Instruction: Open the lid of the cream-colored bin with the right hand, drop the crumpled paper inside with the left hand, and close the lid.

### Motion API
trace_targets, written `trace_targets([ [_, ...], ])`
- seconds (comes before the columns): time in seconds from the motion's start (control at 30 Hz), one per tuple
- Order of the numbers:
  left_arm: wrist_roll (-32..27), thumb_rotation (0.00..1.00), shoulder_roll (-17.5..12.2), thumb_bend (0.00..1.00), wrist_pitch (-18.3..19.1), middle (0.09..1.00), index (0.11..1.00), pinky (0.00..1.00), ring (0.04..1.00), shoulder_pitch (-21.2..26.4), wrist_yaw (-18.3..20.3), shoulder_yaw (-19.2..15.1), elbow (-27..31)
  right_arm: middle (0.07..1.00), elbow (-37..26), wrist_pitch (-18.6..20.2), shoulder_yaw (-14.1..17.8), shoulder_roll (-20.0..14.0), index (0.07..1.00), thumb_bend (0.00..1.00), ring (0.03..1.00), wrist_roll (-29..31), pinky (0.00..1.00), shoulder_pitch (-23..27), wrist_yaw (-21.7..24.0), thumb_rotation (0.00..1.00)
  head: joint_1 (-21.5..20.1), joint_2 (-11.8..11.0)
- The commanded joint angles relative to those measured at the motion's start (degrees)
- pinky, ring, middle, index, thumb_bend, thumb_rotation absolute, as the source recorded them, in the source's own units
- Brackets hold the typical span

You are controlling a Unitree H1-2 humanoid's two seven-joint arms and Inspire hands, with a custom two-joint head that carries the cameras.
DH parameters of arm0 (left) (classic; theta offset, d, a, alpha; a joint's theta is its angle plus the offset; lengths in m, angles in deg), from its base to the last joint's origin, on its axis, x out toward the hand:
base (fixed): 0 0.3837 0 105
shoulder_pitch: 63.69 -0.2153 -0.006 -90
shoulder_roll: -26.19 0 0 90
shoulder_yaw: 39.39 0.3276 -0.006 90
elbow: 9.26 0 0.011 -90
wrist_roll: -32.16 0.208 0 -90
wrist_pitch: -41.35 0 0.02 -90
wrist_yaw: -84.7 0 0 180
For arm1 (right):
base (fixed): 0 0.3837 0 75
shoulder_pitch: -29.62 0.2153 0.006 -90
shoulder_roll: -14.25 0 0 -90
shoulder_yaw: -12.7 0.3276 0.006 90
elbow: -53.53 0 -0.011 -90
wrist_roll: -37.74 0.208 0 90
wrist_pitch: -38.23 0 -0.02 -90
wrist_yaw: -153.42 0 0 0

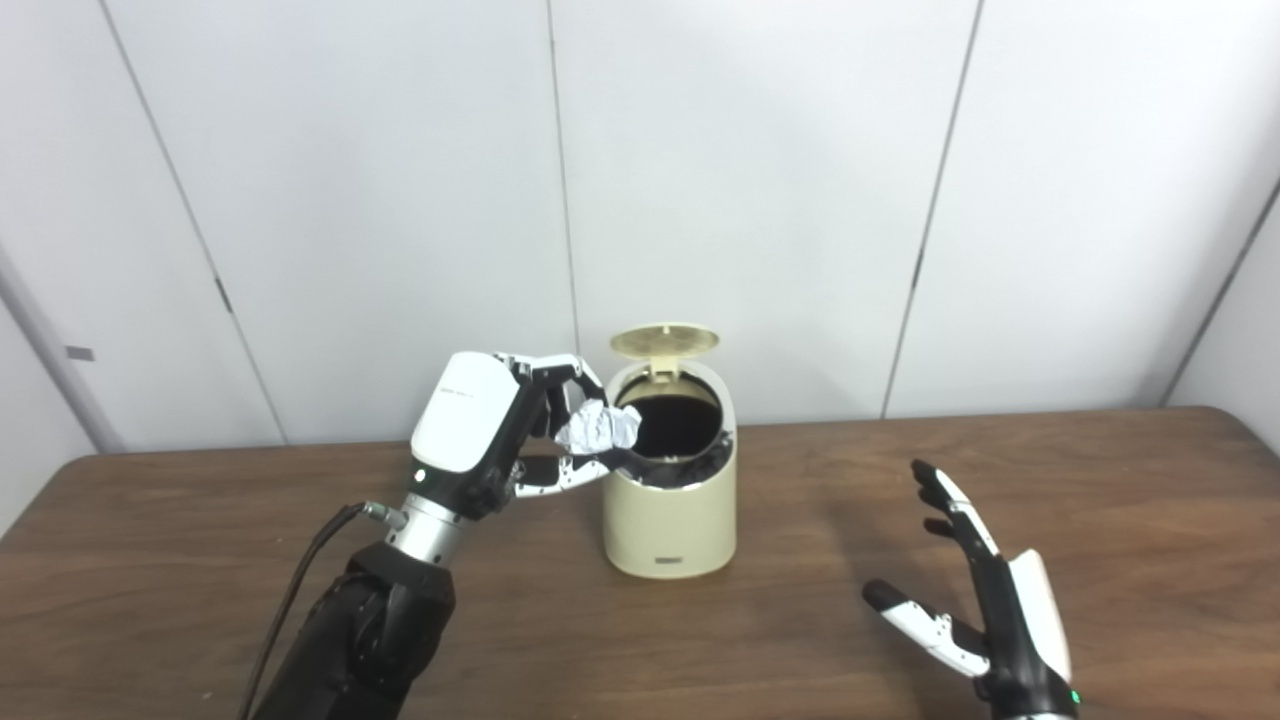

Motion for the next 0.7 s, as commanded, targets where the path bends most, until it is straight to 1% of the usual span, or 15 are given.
trace_targets([
  [0.0,1.1,0.01,0.5,0.52,-1.1,0.4,0.496,0.15,0.19,4.0,-2.7,0.6,-0.9,0.896,3.3,-0.8,-2.4,4.2,0.889,0.76,0.869,-0.3,0.78,-0.2,-1.3,0.81,-0.4,-0.1],
  [0.1,1.7,0.0,1.1,0.52,-0.7,0.428,0.504,0.15,0.195,5.3,-3.3,1.7,-3.4,0.9,3.3,-0.4,-2.6,4.5,0.89,0.76,0.873,-0.5,0.79,-0.2,-1.5,0.82,-0.8,-0.1],
  [0.3,2.5,0.0,2.3,0.52,0.0,0.437,0.499,0.16,0.197,7.5,-4.4,3.4,-7.7,0.911,3.1,-0.1,-3.0,5.0,0.904,0.76,0.884,-0.3,0.8,-0.3,-1.4,0.82,-1.5,0.0],
  [0.43,2.1,0.0,3.2,0.52,0.6,0.447,0.492,0.14,0.174,9.6,-4.7,4.7,-11.6,0.913,3.1,-0.2,-3.1,5.2,0.907,0.76,0.884,-0.2,0.79,-0.3,-1.4,0.81,-1.5,0.0],
  [0.67,2.2,0.0,4.0,0.52,2.8,0.455,0.49,0.14,0.179,12.6,-6.0,5.8,-17.0,0.911,2.6,-0.1,-3.2,5.4,0.905,0.74,0.878,-0.4,0.79,-0.5,-1.3,0.8,-1.8,0.2],
])
